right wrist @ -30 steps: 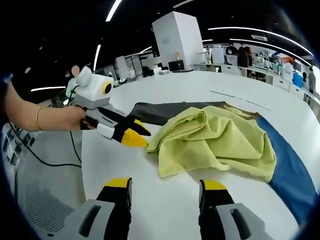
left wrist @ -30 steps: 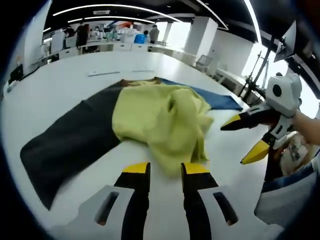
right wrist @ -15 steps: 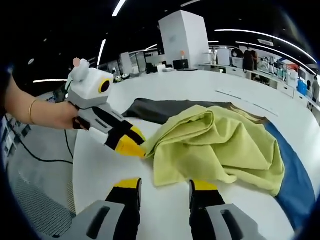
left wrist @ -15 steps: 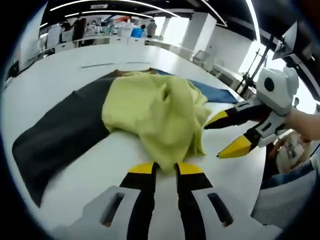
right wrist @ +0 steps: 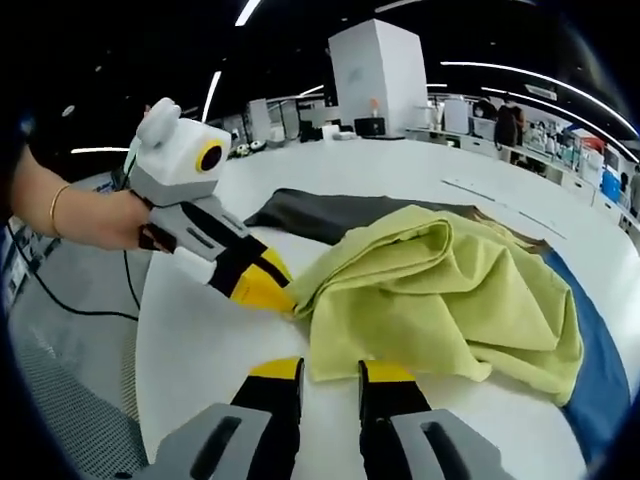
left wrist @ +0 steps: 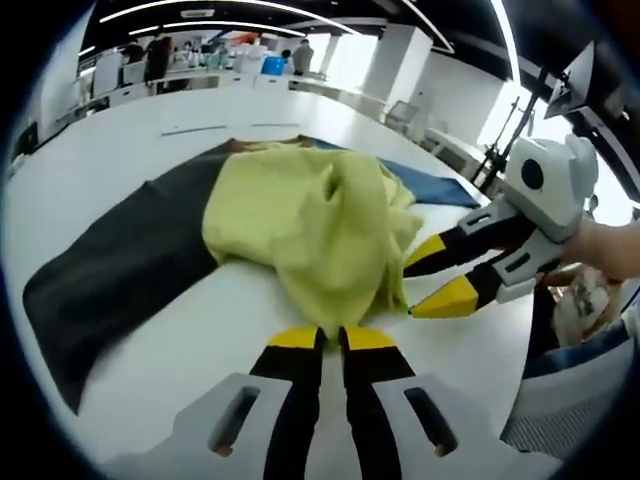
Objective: Fold the garment on the visible template until the final outline fits inside the template.
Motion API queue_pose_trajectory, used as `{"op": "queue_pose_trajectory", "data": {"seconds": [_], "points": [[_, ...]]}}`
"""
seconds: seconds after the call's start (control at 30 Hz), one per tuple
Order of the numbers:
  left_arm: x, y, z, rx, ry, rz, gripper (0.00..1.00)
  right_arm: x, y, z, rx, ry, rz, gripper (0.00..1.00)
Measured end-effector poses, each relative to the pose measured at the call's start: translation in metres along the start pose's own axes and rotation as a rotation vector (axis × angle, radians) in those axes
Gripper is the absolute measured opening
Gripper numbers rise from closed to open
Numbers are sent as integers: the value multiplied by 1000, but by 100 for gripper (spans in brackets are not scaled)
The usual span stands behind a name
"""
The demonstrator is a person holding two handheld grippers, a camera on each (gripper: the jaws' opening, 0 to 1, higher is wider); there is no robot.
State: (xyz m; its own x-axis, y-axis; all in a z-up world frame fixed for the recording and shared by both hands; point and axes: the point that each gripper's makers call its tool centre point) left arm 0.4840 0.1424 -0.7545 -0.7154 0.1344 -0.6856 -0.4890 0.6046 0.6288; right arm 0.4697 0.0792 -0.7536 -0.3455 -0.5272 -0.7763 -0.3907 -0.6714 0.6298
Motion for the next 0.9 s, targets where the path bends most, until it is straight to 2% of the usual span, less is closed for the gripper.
{"op": "queue_pose_trajectory", "data": {"seconds": [0.17,0.3,0.43,0.63,0.9], "points": [[0,0,-1,4,19,-3,2,1,-1,-1,4,1,-2,12],[-1,1,-1,2,15,-2,2,2,-2,-2,22,39,0,9],[-2,3,-2,-3,4,-4,1,3,-2,-4,28,31,4,2],[-5,8,-3,-6,2,-16,1,3,1,-3,23,16,4,0],[-11,19,-7,-6,-25,-29,1,3,24,-5,31,34,1,0]]}}
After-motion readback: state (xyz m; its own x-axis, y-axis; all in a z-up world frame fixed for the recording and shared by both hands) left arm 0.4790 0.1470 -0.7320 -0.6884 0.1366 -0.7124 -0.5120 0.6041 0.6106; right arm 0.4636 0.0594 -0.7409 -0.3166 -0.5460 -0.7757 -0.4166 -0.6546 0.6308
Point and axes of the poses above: the point that each gripper's makers call its tool centre point, and the gripper's own axes: y roughly backward along the fingers, z roughly to its left, x roughly out of its underside, and after that the axes turned 7 degrees about y, right-handed
